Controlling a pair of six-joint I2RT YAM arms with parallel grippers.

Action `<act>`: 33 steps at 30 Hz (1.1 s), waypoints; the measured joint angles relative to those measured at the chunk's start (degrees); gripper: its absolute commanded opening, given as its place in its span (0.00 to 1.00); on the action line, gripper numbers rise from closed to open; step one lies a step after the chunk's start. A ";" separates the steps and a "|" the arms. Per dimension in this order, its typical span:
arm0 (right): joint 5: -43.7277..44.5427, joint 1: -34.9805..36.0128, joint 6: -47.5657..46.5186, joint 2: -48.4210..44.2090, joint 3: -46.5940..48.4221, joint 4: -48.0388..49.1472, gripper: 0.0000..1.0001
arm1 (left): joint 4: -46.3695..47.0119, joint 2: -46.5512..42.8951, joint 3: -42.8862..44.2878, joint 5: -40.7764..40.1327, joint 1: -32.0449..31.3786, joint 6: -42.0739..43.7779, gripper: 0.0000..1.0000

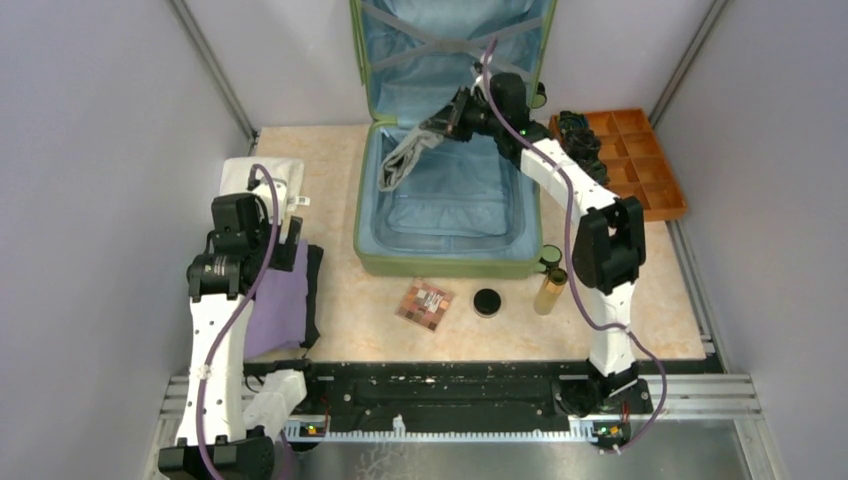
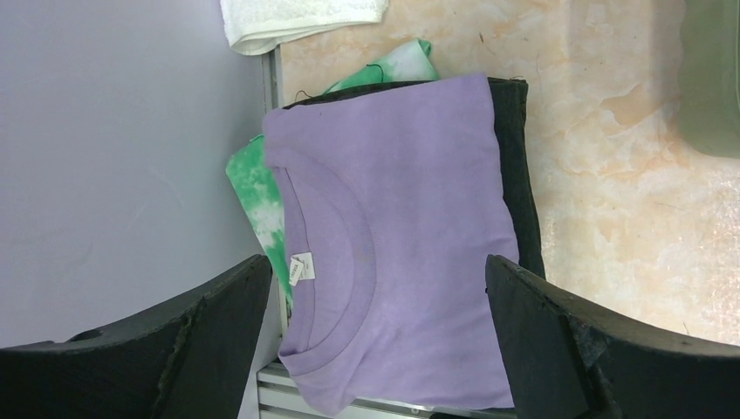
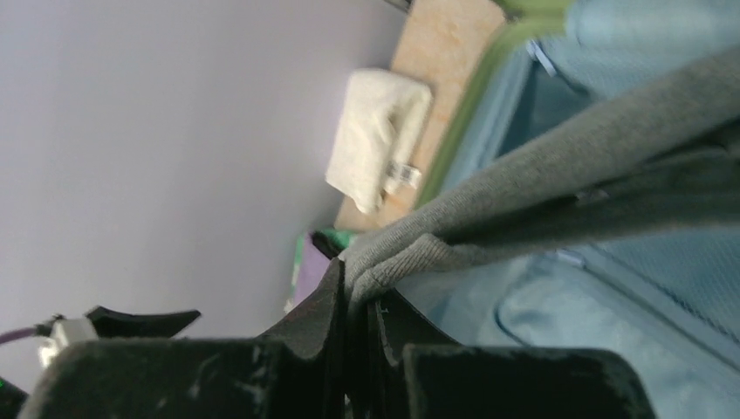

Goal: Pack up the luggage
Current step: Place the clothes in the luggage.

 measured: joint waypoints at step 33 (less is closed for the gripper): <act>30.56 4.28 -20.35 -8.90 -16.83 -18.25 0.78 | 1.16 1.01 -2.03 2.78 0.00 -0.13 0.98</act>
